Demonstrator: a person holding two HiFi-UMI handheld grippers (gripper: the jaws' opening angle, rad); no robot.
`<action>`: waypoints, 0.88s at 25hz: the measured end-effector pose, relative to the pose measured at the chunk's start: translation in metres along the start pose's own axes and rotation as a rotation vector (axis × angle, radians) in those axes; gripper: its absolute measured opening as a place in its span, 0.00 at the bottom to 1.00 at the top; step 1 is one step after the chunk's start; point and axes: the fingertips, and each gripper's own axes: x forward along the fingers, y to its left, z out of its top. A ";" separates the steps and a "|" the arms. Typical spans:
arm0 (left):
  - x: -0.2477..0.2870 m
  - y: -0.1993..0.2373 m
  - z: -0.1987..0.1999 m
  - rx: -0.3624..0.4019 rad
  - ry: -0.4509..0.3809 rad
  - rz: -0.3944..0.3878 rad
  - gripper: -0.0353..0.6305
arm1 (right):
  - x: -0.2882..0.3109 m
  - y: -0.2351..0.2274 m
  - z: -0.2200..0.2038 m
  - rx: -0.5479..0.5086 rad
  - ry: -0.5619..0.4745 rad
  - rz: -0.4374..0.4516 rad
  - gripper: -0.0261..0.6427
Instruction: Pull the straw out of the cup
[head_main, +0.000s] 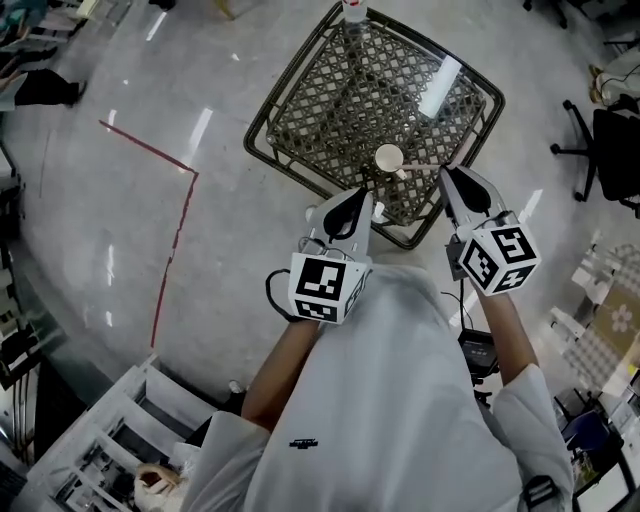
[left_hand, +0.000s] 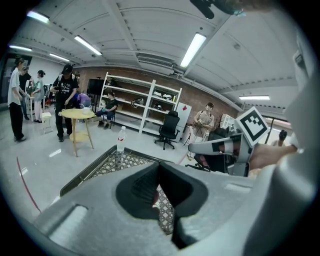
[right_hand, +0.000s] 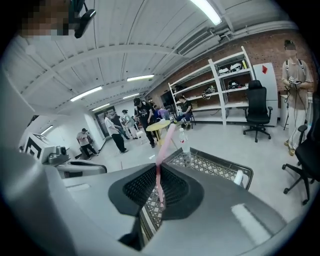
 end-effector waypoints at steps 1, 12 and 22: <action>0.000 -0.002 0.002 0.002 -0.003 -0.001 0.05 | -0.003 0.001 0.001 -0.002 -0.004 0.002 0.09; -0.001 -0.015 0.013 0.025 -0.018 -0.022 0.05 | -0.023 0.019 0.009 -0.036 -0.017 0.027 0.09; 0.000 -0.019 0.015 0.027 -0.032 -0.038 0.05 | -0.028 0.038 0.011 -0.050 -0.023 0.065 0.09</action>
